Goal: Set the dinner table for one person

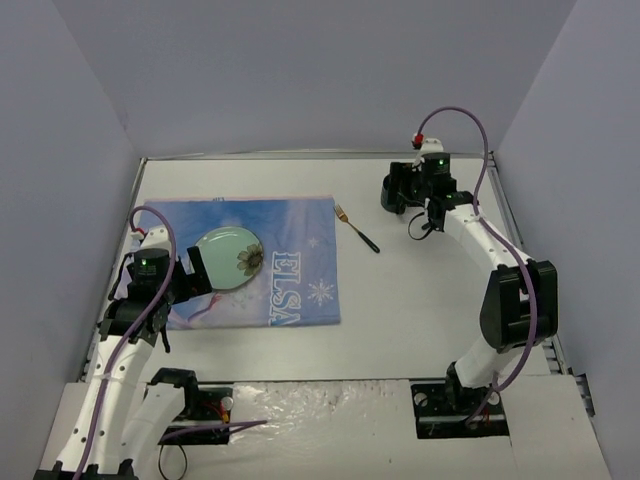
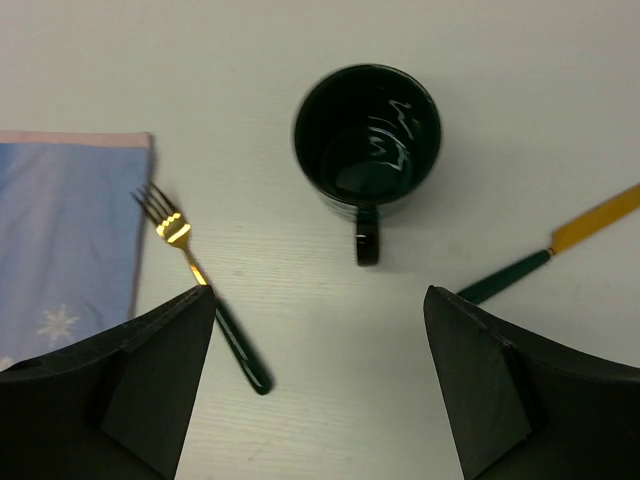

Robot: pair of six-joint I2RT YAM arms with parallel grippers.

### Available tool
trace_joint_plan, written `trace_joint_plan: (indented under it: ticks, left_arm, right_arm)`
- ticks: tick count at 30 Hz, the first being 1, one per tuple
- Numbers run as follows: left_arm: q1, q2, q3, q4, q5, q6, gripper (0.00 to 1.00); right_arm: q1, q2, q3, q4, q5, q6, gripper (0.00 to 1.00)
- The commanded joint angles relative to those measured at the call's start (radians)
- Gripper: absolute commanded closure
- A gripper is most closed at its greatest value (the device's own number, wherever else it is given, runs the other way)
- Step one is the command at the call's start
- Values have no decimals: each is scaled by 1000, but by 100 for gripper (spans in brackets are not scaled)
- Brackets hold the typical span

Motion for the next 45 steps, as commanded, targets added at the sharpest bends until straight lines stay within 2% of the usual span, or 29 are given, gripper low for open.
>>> trace_joint_plan:
  ticks: [1,12,17,27,33,34,38,45]
  left_arm:
    - [5,0,16,55,-10,9,3]
    - [9,6,16,51,-12,11,3]
    - [12,11,16,50,-10,11,3]
    - [14,17,16,50,-12,12,3]
    - [15,19,16,50,-13,12,3]
    - [15,19,16,48,-12,12,3]
    - [15,17,16,53,-10,12,3]
    - [15,14,14,53,-6,12,3]
  right_arm:
    - [-44,54,16,2,39,-64,20]
    - [-72,227,103,68,7,-71,36]
    - [-72,292,144,91,-1,-69,52]
    - [-73,365,190,113,-1,-64,60]
    - [-73,364,181,141,6,-69,76]
    - [-73,360,179,142,8,-78,83]
    - [-73,336,177,142,18,-97,99]
    - [-55,225,151,146,-32,-128,100]
